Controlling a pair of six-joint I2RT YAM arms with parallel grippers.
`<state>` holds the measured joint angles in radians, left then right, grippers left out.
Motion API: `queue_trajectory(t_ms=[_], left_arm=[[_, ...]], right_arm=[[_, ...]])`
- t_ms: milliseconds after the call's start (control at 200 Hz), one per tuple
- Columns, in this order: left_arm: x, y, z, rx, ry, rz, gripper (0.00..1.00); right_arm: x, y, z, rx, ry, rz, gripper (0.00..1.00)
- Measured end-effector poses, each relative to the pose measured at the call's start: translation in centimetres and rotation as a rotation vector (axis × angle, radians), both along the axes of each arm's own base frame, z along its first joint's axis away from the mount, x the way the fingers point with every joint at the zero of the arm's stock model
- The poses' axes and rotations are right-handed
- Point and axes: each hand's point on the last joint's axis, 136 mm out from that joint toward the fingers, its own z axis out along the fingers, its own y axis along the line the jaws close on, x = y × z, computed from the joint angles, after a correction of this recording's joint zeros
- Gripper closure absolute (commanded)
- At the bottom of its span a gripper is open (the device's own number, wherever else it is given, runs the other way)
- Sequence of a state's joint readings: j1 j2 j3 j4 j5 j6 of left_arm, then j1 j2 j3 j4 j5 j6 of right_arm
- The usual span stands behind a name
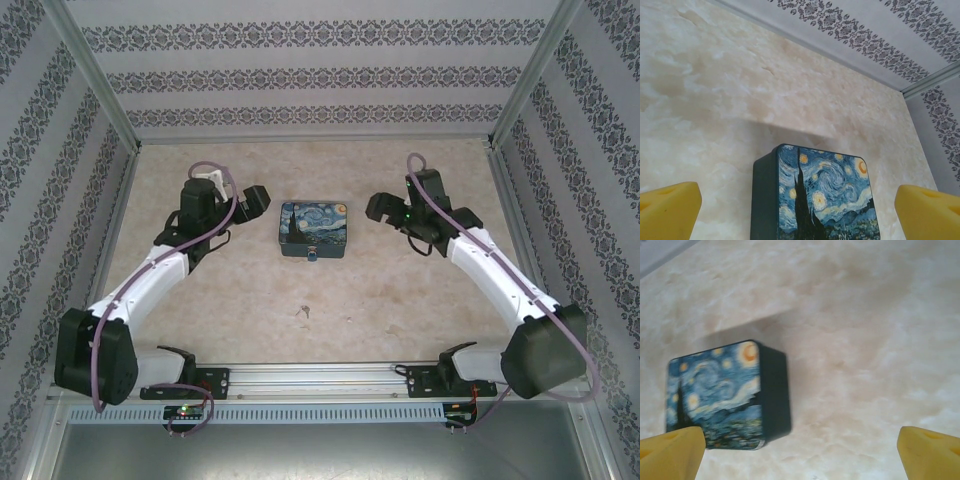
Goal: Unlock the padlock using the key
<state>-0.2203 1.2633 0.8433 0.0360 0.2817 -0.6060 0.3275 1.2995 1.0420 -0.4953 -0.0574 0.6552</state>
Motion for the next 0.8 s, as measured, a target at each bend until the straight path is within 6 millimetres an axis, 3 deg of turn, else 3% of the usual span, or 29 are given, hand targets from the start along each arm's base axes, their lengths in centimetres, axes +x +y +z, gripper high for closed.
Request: queue_trajectory(t_ms=[85,235,380,595,690,799], left_arm=[[-0.7,0.1,0.0,-0.003,0.0,-0.005,0.01],[-1.5,0.0,0.0,-0.013,0.015,-0.014,0.01],[-2.3,-0.1,-0.5,-0.027,0.054,-0.023,0.01],[-3.3,-0.1,-0.4,-0.041,0.084,-0.029,0.01],[-3.6,0.1,-0.2,-0.043,0.089,-0.026,0.01],[-3.8,0.1,-0.2,-0.043,0.101,-0.024,0.01]], right_arm=[[-0.8,1.2,-0.8,-0.01,0.028,0.043,0.04],[-2.9,5.6,-2.4,-0.043,0.065,0.214,0.17],[-5.2,9.4,-4.7,-0.08,0.114,0.4,0.21],[-11.2,15.3,-9.5,-0.261,0.184,0.78,0.28],[-13.1,17.1,-11.4,-0.326,0.211,0.908,0.31],[-14.1,17.6,-13.0,-0.369,0.241,0.977,0.33]])
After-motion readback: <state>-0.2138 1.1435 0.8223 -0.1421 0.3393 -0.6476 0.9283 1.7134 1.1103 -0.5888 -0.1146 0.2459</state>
